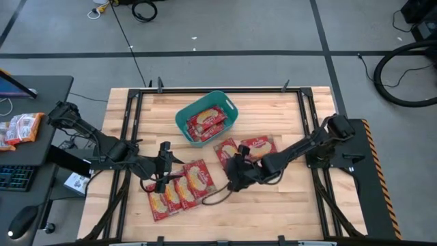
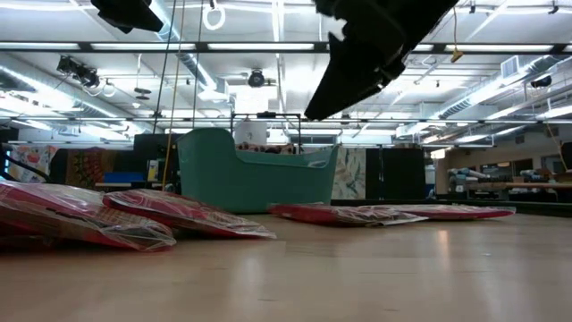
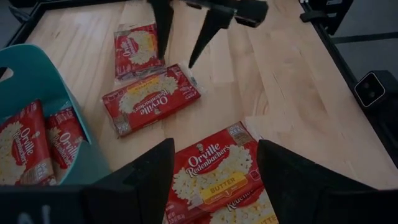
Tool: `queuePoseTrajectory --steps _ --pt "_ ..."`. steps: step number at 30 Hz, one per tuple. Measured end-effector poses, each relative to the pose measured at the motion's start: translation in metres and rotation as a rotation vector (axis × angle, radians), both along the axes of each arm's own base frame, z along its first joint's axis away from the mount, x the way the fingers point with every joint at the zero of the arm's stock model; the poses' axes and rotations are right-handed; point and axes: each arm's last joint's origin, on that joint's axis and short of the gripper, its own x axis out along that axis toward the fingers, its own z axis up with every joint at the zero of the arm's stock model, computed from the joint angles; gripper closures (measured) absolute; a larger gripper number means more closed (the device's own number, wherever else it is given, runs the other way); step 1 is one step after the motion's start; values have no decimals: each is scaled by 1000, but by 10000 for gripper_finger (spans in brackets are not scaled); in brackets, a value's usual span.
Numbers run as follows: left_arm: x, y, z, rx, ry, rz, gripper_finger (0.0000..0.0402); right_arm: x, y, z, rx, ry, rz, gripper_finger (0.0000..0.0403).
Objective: Sort popcorn bags into baskets
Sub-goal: Put the red popcorn bag into the green bin
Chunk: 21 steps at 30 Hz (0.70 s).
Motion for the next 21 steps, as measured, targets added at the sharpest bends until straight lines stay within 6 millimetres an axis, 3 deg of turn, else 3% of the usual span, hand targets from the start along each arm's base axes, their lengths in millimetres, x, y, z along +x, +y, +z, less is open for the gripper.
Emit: queuePoseTrajectory --steps 3,7,11,21 --pt "0 0 0 -2 0 1 171 0 14 -6 -54 -21 19 205" --pt "0 0 0 -1 1 1 171 5 33 -34 -114 29 74 205" --pt "0 0 0 -7 3 5 171 9 43 -47 -180 56 66 205" --pt "0 0 0 -11 5 8 171 19 44 -78 -219 205 36 205"
